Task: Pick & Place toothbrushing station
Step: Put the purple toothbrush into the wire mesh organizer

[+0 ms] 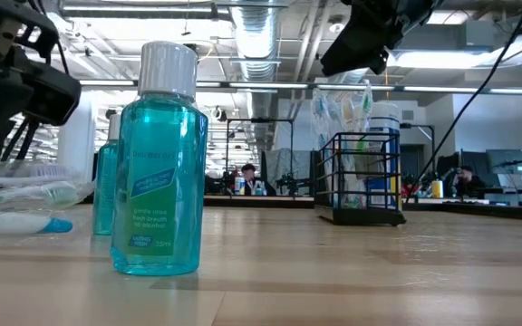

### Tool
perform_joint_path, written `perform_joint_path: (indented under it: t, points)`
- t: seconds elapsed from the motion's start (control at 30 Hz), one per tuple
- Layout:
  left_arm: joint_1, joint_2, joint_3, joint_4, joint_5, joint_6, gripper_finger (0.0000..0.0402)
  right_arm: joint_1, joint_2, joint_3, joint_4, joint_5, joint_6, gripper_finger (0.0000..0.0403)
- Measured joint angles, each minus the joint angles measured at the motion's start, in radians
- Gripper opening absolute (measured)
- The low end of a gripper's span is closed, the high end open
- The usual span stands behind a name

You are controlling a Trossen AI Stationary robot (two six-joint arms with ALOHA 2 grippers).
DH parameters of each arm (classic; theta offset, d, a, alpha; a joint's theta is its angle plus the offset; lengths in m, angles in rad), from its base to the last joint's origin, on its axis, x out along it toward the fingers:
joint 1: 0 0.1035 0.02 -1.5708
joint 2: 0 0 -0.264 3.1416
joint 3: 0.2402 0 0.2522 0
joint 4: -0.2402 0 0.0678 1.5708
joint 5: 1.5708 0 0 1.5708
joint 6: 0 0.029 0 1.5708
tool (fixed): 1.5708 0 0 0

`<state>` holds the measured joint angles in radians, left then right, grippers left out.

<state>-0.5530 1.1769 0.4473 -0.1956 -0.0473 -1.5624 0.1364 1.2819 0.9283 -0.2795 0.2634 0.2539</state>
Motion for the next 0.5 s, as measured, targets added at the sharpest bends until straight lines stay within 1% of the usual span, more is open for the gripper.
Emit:
perform_joint_path:
  t: [0.27,0.5]
  points:
    - [-0.041,-0.055,0.000,0.001,-0.131,0.065,0.0000,0.001,0.000,0.000,0.011,0.000,0.000,0.0111]
    - [-0.076,-0.154,0.000,0.012,-0.311,0.183,0.0000,0.001,0.000,0.000,0.063,-0.004,0.000,0.0111]
